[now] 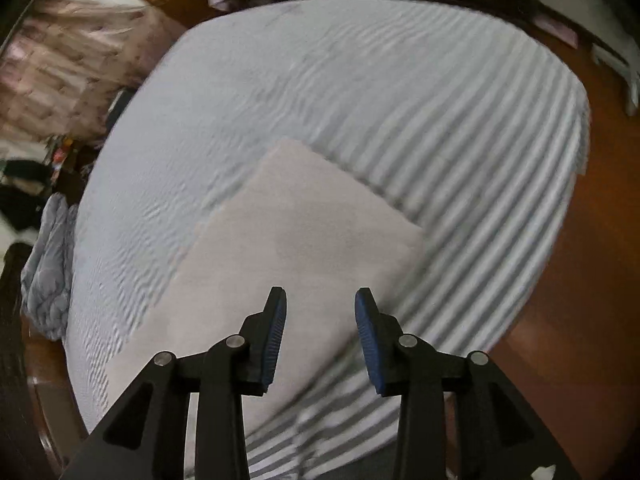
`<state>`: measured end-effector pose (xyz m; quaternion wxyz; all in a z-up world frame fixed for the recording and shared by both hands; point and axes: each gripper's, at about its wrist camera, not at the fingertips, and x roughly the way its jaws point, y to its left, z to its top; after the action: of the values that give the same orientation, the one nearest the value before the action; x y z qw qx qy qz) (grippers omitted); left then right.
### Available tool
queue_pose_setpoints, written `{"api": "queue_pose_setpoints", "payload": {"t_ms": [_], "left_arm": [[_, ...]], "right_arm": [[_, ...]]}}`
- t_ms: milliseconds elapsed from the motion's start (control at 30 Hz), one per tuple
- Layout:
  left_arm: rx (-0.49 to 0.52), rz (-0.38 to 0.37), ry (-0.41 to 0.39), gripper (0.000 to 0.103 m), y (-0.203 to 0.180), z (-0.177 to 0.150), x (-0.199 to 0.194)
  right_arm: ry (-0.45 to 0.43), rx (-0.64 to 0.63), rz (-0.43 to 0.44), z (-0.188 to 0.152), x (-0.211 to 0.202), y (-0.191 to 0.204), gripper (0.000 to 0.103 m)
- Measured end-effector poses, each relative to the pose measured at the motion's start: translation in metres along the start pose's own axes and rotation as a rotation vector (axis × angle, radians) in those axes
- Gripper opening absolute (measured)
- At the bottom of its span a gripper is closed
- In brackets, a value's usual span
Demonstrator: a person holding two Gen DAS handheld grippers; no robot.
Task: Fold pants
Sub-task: 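Open both tools and lift them off the folded grey pants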
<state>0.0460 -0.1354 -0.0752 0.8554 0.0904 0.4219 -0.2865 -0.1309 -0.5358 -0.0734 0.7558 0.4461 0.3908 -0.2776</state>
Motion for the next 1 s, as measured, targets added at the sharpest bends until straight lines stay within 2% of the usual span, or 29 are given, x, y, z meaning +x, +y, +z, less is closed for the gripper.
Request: {"api": "queue_pose_setpoints", "payload": {"t_ms": [67, 167, 300, 400, 567, 633, 700, 767, 800, 867, 900, 933, 1000], "left_arm": [[-0.058, 0.060, 0.021, 0.052, 0.021, -0.004, 0.006], [-0.108, 0.111, 0.043, 0.051, 0.042, -0.018, 0.013], [-0.165, 0.172, 0.125, 0.051, 0.065, -0.046, 0.033], [-0.144, 0.176, 0.093, 0.051, 0.063, -0.054, 0.030], [-0.133, 0.197, 0.081, 0.051, 0.058, -0.060, 0.031], [-0.142, 0.192, 0.072, 0.051, 0.058, -0.060, 0.028], [-0.152, 0.188, 0.065, 0.051, 0.059, -0.062, 0.027], [-0.154, 0.184, 0.054, 0.051, 0.064, -0.065, 0.024], [-0.156, 0.180, 0.048, 0.051, 0.066, -0.065, 0.023], [-0.161, 0.173, 0.040, 0.052, 0.069, -0.066, 0.023], [-0.165, 0.167, 0.033, 0.052, 0.071, -0.067, 0.023], [-0.166, 0.164, 0.028, 0.052, 0.070, -0.067, 0.022], [-0.164, 0.166, 0.019, 0.052, 0.070, -0.067, 0.021]], "right_arm": [[0.024, -0.076, 0.045, 0.000, 0.005, 0.037, 0.035], [0.092, -0.232, 0.110, -0.006, 0.026, 0.107, 0.035], [0.253, -0.472, 0.205, -0.033, 0.076, 0.217, 0.035], [0.373, -0.617, 0.277, -0.057, 0.120, 0.291, 0.035], [0.538, -0.759, 0.323, -0.102, 0.188, 0.381, 0.035], [0.581, -0.795, 0.331, -0.116, 0.206, 0.403, 0.035], [0.665, -0.832, 0.327, -0.136, 0.229, 0.423, 0.035], [0.690, -0.853, 0.310, -0.146, 0.243, 0.429, 0.035], [0.729, -0.862, 0.324, -0.152, 0.249, 0.432, 0.035], [0.775, -0.881, 0.361, -0.160, 0.250, 0.432, 0.022], [0.770, -0.913, 0.361, -0.164, 0.247, 0.434, 0.021], [0.754, -0.940, 0.360, -0.166, 0.244, 0.435, 0.013], [0.722, -0.949, 0.388, -0.164, 0.236, 0.434, 0.010]]}}
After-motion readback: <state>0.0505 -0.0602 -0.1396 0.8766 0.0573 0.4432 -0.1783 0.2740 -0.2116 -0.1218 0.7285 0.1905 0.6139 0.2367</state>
